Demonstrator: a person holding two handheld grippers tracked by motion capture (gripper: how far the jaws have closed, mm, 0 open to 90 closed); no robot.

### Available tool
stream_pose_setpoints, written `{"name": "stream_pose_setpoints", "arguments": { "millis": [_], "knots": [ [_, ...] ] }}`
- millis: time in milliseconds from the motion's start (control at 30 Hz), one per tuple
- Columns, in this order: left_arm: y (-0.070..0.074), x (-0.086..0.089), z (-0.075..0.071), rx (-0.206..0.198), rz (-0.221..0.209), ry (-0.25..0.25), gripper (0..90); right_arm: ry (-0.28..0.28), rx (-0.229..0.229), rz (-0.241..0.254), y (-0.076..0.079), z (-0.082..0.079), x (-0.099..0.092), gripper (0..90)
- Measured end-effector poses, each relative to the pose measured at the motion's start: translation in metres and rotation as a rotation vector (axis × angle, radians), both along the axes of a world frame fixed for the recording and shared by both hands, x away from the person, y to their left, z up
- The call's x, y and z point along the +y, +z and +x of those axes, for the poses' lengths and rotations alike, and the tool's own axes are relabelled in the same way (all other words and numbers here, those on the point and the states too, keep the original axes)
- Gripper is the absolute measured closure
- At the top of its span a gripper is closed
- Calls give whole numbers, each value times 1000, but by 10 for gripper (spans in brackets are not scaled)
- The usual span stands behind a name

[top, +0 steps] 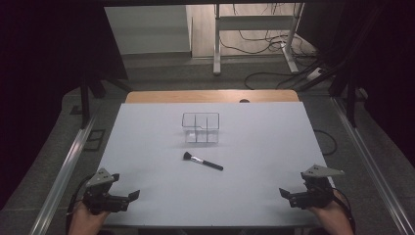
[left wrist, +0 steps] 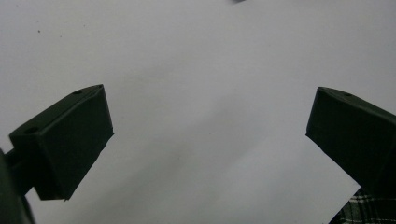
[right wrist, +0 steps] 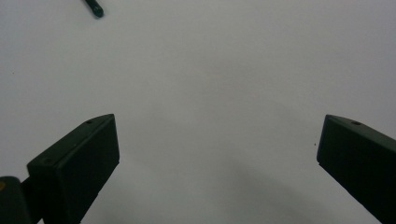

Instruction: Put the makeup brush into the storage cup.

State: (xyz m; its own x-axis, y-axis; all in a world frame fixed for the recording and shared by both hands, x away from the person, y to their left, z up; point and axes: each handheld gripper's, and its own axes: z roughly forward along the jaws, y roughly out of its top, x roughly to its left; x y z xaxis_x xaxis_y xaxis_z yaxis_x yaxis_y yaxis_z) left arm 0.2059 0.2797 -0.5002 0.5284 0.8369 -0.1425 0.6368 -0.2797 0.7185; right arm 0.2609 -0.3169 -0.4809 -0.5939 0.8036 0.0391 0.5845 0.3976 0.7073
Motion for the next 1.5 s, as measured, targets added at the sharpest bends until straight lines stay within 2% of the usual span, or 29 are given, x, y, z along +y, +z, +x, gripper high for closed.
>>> {"name": "stream_pose_setpoints", "arguments": {
  "millis": [200, 400, 667, 767, 933, 1167, 1333, 1500],
  "knots": [
    [1, -3, 3, 7, 11, -18, 4, 3, 3, 8, 1, 0, -1, 0],
    [2, -4, 5, -1, -9, -33, 2, 15, 4, -11, 0, -1, 2, 0],
    [0, -8, 8, 7, 8, -44, 0, 31, 3, -5, 0, -1, 2, 0],
    [0, -10, 10, 11, -3, -50, 0, 36, 5, -11, 0, -1, 3, 0],
    [1, -15, 13, 8, 4, -65, 0, 35, 8, -13, -1, -1, 3, 0],
    [5, -14, 18, 6, -22, -63, 0, 34, 7, -21, -1, -1, 4, 0],
    [6, -13, 24, 22, -13, -65, 0, 31, 1, -21, 0, -1, 2, 0],
    [7, -15, 28, 33, -6, -74, 0, 34, 3, -42, 0, -2, 4, 0]
  ]
}}
